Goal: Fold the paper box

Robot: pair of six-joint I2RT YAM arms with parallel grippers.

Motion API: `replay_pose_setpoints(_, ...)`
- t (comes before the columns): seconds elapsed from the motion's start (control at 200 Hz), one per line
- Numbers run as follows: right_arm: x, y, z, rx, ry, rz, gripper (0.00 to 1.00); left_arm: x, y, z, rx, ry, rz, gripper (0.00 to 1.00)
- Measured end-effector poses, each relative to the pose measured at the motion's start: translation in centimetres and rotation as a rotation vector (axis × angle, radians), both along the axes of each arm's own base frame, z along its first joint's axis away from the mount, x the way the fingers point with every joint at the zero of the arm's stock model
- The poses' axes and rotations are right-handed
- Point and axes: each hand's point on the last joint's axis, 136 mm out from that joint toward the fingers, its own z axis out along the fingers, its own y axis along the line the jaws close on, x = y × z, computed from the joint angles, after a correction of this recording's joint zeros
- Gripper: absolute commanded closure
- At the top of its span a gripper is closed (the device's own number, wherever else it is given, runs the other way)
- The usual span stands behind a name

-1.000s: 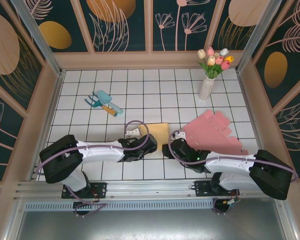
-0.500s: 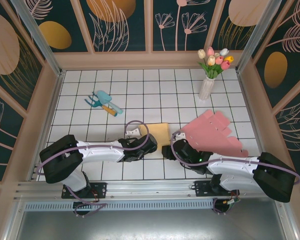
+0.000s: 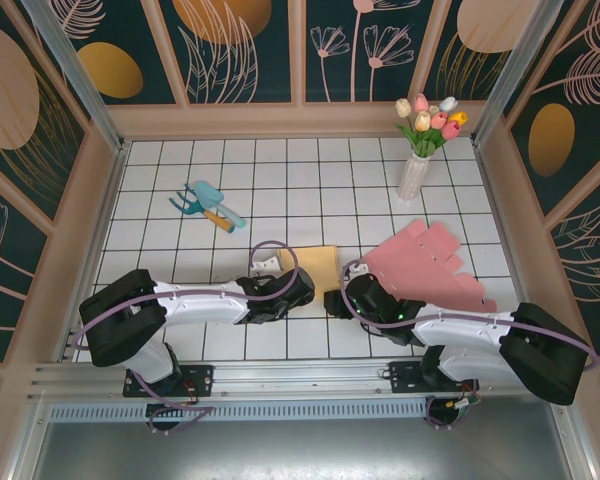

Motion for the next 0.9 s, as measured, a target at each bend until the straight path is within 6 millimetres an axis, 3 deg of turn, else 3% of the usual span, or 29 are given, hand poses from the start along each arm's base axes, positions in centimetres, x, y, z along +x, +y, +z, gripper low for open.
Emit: replay_pose_setpoints(0.901,0.07,0.16,-0.02,-0.017,-0.026,0.032,0.59,0.25,0.14,-0.09,0.008,-0.011,0.009,0.25)
